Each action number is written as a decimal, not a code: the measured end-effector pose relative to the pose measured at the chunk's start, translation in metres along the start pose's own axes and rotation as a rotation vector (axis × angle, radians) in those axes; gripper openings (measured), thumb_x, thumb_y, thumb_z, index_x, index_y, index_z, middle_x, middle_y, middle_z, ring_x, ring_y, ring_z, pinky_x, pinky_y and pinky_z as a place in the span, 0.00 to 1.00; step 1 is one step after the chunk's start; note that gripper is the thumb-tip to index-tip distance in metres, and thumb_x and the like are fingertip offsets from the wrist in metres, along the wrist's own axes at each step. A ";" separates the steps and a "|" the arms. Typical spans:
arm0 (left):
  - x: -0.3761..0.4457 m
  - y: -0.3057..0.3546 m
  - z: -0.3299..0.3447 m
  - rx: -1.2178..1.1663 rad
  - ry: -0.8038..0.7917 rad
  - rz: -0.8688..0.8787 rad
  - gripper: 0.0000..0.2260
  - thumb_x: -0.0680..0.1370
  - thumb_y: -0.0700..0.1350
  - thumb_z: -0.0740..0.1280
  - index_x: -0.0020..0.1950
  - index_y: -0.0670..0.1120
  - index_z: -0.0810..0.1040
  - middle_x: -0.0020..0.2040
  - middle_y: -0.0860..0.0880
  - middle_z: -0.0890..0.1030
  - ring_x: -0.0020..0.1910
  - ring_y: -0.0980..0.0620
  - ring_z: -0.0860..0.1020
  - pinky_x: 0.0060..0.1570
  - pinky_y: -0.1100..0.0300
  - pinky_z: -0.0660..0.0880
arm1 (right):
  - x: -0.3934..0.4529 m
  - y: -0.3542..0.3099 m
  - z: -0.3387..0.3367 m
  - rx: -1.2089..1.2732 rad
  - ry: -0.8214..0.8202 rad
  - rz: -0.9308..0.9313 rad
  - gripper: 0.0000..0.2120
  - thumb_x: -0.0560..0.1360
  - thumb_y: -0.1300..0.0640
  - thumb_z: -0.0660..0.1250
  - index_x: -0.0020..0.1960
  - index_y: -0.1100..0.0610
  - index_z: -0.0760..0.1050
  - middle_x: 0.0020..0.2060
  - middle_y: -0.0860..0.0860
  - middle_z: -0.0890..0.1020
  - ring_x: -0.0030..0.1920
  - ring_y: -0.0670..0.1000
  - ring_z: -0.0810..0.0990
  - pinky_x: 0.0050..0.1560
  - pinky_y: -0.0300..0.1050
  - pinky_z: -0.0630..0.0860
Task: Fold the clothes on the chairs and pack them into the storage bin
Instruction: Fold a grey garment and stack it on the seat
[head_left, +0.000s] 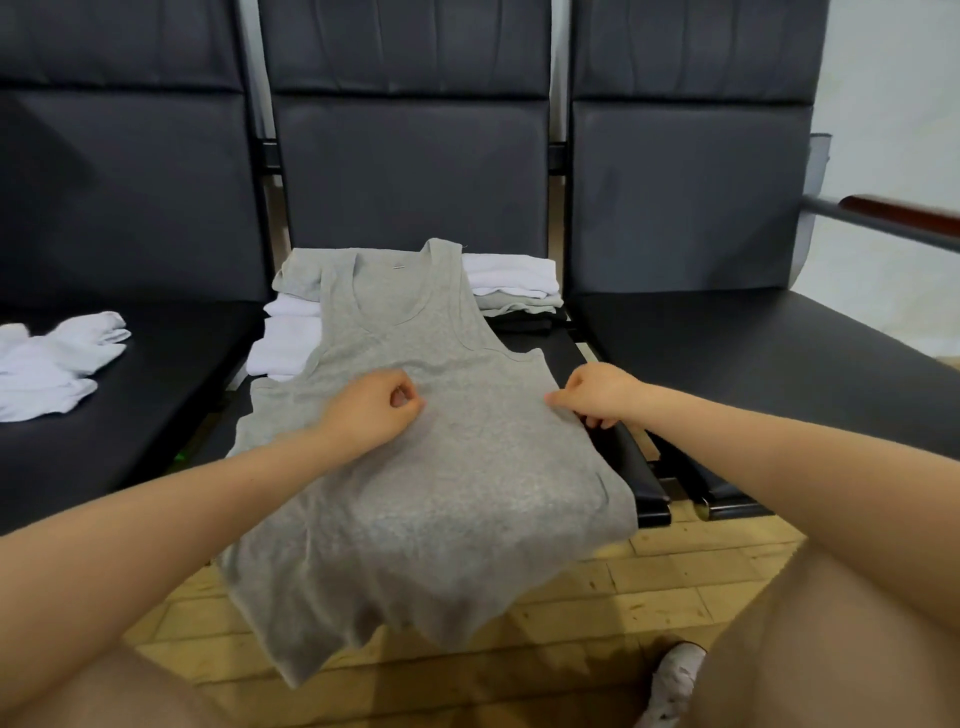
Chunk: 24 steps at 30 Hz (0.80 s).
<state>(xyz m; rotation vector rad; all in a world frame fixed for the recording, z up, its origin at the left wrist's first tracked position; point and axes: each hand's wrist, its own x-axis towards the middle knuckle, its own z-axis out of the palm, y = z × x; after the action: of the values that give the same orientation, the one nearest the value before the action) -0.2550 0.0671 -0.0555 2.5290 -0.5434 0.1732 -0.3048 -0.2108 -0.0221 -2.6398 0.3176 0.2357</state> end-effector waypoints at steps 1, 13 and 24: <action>0.005 -0.007 -0.005 -0.001 0.034 -0.038 0.06 0.76 0.47 0.66 0.45 0.45 0.78 0.40 0.49 0.79 0.41 0.49 0.76 0.40 0.56 0.71 | 0.012 -0.004 0.002 -0.021 0.061 -0.025 0.17 0.76 0.45 0.65 0.38 0.59 0.72 0.33 0.54 0.77 0.33 0.53 0.77 0.33 0.43 0.75; 0.015 -0.126 -0.055 0.292 0.102 -0.411 0.14 0.77 0.54 0.62 0.50 0.43 0.75 0.50 0.41 0.78 0.50 0.42 0.74 0.46 0.51 0.71 | 0.096 -0.050 0.028 -0.494 0.380 -0.201 0.20 0.77 0.46 0.61 0.63 0.57 0.70 0.60 0.57 0.72 0.62 0.58 0.69 0.55 0.52 0.69; 0.019 -0.133 -0.057 0.270 0.323 -0.441 0.10 0.77 0.50 0.63 0.48 0.44 0.75 0.48 0.44 0.75 0.50 0.43 0.73 0.46 0.51 0.71 | 0.120 -0.069 0.029 -0.381 0.318 -0.310 0.08 0.75 0.54 0.61 0.51 0.55 0.75 0.46 0.51 0.77 0.45 0.54 0.76 0.40 0.46 0.72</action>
<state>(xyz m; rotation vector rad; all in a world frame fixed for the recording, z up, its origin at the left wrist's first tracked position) -0.1834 0.1934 -0.0674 2.7284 0.1785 0.5044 -0.1751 -0.1592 -0.0440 -3.0543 -0.0473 -0.2537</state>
